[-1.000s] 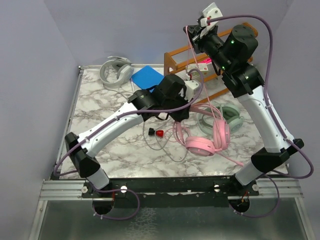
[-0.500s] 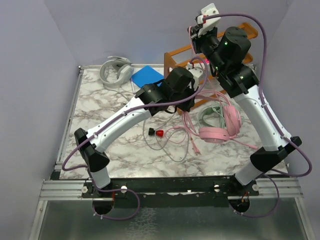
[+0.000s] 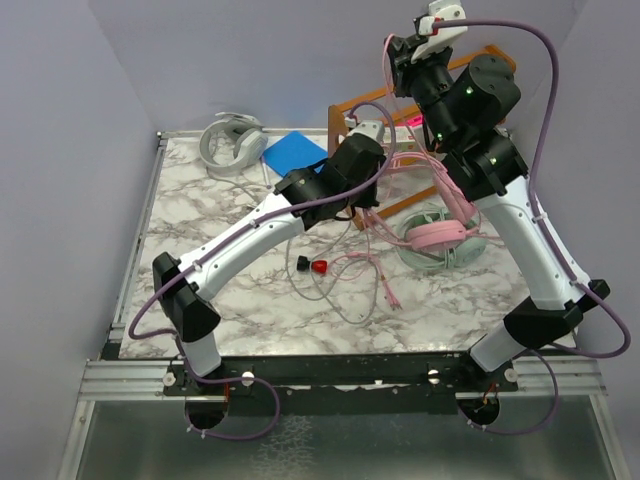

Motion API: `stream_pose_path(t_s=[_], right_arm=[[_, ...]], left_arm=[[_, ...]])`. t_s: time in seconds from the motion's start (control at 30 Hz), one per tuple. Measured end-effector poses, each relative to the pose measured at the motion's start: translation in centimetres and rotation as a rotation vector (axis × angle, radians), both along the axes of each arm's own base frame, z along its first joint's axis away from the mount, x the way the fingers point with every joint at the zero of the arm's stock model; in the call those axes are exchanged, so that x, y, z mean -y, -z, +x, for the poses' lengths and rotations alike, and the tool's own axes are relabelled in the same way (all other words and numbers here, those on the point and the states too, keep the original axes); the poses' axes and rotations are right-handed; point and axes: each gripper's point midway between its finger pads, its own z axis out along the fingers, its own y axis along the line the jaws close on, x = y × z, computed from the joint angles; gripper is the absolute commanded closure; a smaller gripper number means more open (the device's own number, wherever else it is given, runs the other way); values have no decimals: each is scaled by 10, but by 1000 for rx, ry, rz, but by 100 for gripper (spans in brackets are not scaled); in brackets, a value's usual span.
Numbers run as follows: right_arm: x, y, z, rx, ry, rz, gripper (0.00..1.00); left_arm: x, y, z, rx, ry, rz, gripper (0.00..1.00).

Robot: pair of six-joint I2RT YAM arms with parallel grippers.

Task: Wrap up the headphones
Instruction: Wrap the headphones cable around the headphones.

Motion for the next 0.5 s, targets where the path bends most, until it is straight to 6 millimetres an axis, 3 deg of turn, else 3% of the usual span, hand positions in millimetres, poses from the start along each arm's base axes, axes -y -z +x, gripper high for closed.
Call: stream_pose_path(t_s=[0.37, 0.5], right_arm=[[-7, -1, -6, 7, 3, 8, 99], [-2, 0, -3, 18, 44, -12, 99]], left_arm=[[-20, -13, 56, -10, -191, -160, 100], [-22, -26, 58, 36, -203, -241, 100]])
